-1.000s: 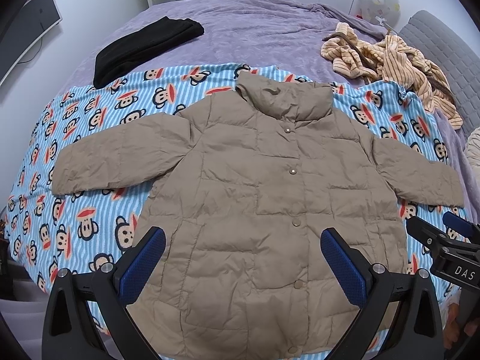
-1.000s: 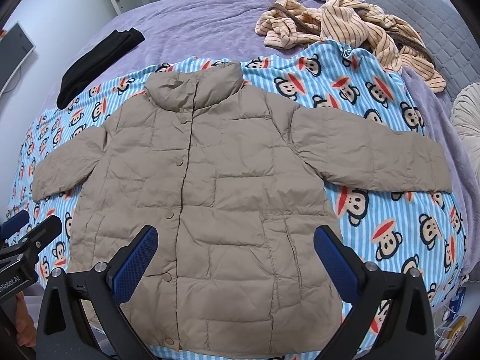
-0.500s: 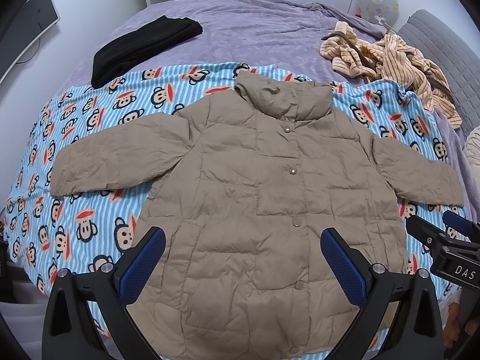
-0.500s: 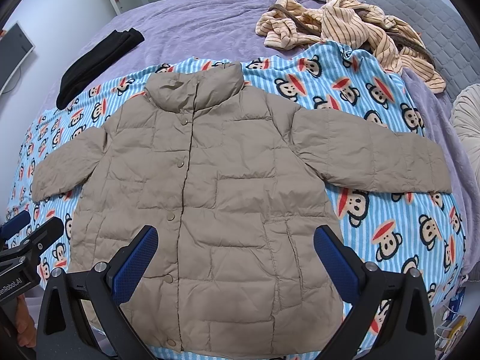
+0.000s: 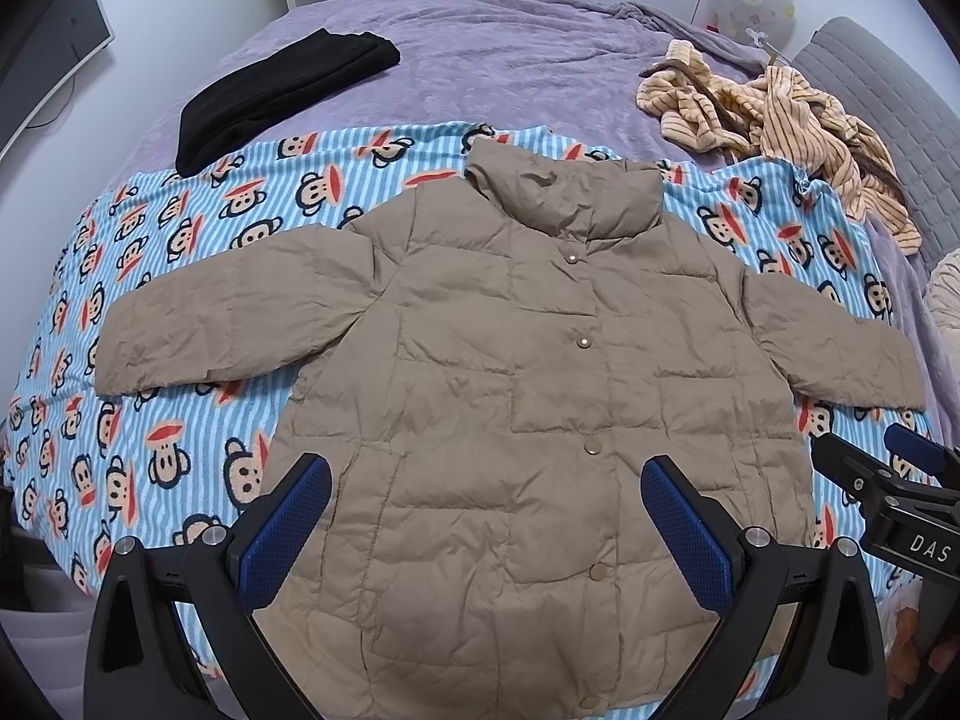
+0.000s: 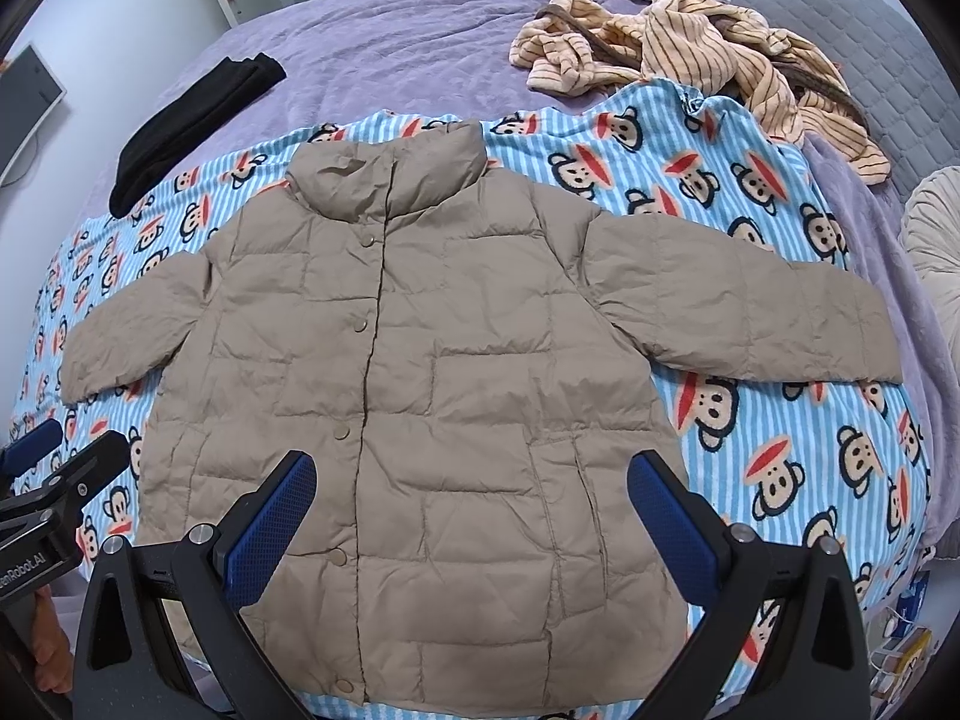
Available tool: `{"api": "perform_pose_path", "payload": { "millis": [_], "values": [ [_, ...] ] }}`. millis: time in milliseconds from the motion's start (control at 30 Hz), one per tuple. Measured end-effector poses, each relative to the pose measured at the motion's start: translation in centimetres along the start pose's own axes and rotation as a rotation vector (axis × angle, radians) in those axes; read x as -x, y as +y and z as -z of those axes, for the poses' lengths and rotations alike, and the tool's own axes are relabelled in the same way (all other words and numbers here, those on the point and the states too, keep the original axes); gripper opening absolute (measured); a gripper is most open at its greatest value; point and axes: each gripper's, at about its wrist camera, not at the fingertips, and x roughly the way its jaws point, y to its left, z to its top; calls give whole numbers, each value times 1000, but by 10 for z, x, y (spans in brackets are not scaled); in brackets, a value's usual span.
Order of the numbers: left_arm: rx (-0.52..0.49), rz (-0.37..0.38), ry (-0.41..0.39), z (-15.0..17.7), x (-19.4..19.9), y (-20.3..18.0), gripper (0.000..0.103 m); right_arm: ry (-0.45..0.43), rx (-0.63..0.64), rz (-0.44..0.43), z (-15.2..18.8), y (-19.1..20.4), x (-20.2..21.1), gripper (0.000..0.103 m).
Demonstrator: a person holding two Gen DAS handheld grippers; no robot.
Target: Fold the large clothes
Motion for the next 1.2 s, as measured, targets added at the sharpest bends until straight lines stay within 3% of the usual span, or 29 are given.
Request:
{"api": "perform_pose_path", "payload": {
  "millis": [1200],
  "values": [
    [20,8,19,-2,-7,11,103,11,16,-1,2,6,-7,103]
  ]
}}
